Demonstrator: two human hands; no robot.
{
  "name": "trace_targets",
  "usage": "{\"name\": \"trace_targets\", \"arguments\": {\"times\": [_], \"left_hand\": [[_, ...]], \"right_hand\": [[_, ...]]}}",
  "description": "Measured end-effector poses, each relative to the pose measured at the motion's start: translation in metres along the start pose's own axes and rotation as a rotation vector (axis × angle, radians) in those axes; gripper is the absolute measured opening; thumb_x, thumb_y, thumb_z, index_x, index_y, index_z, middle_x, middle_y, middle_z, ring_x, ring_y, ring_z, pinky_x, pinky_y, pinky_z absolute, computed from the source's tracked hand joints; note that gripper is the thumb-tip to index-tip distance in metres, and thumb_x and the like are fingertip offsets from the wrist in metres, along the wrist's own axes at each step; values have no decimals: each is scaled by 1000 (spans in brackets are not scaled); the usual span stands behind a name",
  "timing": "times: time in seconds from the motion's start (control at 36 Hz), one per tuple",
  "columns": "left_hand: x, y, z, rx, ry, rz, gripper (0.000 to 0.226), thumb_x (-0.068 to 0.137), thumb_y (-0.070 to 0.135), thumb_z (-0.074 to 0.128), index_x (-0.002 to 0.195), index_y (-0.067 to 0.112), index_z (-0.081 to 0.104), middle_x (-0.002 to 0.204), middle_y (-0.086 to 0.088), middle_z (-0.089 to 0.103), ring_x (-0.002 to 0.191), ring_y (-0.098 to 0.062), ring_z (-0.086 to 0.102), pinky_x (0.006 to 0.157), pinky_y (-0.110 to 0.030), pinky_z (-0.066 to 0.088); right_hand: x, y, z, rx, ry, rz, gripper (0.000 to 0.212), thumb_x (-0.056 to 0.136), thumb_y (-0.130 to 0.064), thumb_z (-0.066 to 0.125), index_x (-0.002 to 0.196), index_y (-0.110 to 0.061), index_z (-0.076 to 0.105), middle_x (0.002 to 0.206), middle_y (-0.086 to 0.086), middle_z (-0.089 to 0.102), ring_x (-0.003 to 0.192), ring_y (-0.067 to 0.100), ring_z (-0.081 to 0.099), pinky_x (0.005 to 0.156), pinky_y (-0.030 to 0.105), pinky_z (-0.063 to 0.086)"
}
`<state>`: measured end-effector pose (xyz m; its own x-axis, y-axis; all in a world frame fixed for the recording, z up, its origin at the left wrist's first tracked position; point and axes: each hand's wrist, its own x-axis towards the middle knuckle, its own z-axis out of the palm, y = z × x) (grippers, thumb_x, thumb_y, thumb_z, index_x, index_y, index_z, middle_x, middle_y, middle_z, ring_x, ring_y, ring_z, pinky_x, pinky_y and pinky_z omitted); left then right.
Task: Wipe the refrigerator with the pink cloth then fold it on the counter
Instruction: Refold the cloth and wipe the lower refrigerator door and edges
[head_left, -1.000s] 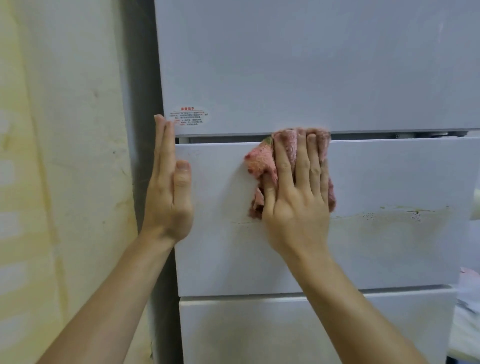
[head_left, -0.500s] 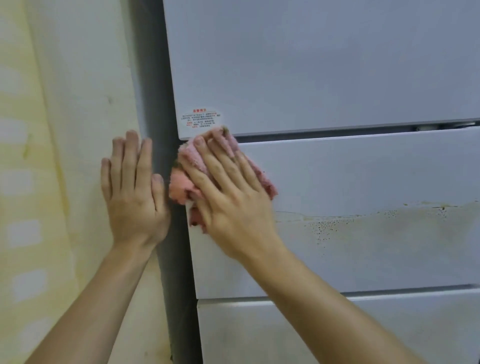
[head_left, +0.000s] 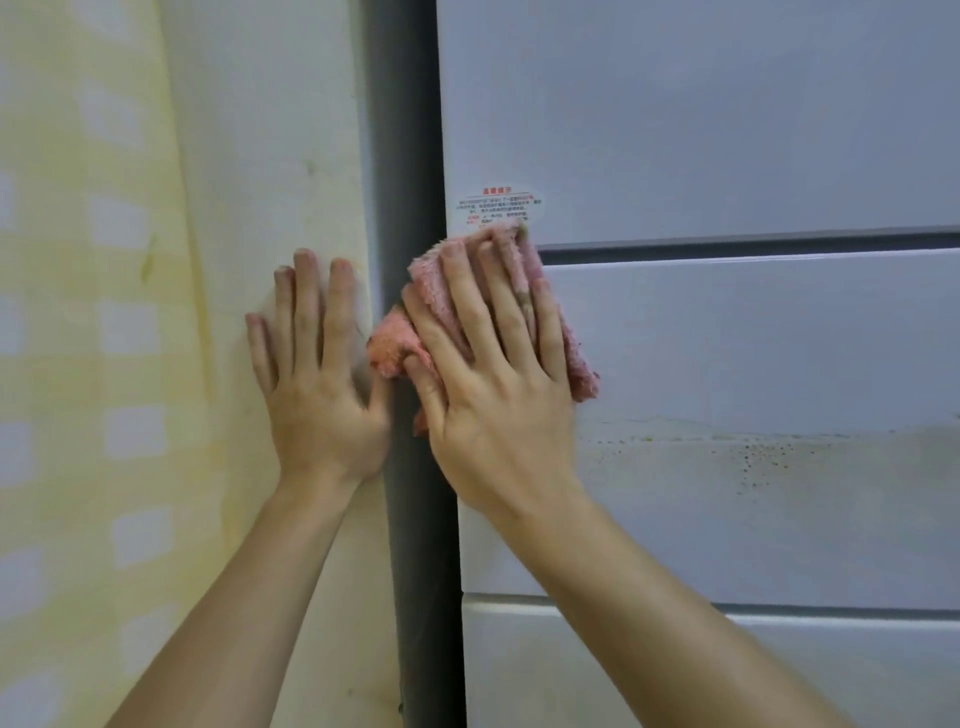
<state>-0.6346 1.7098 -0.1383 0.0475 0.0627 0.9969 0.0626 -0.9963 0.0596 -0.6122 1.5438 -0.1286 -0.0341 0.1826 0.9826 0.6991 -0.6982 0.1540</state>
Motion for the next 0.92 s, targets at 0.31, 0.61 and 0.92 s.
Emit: {"name": "trace_targets", "arguments": {"times": [0.31, 0.61, 0.92], "left_hand": [[-1, 4, -1, -45, 36, -44, 68, 104, 34, 46, 166, 14, 26, 175, -11, 18, 163, -27, 12, 131, -58, 6], [-1, 2, 1, -23, 22, -16, 66, 110, 43, 38, 166, 12, 23, 174, -15, 17, 163, -31, 12, 131, -58, 6], [-3, 8, -12, -84, -20, -51, 63, 105, 26, 37, 166, 16, 27, 175, -8, 18, 163, -24, 11, 132, -53, 7]], "right_hand": [[-71, 60, -40, -86, -168, -166, 53, 111, -40, 46, 162, -28, 38, 173, 2, 24, 162, 22, 19, 131, 44, 20], [-10, 19, -14, -67, -50, 25, 56, 114, -43, 34, 165, -21, 30, 174, 11, 19, 162, 31, 12, 133, 48, 3], [-86, 29, -17, -10, -167, -186, 58, 109, -32, 50, 163, -19, 35, 172, 7, 25, 162, 26, 15, 133, 48, 10]]}}
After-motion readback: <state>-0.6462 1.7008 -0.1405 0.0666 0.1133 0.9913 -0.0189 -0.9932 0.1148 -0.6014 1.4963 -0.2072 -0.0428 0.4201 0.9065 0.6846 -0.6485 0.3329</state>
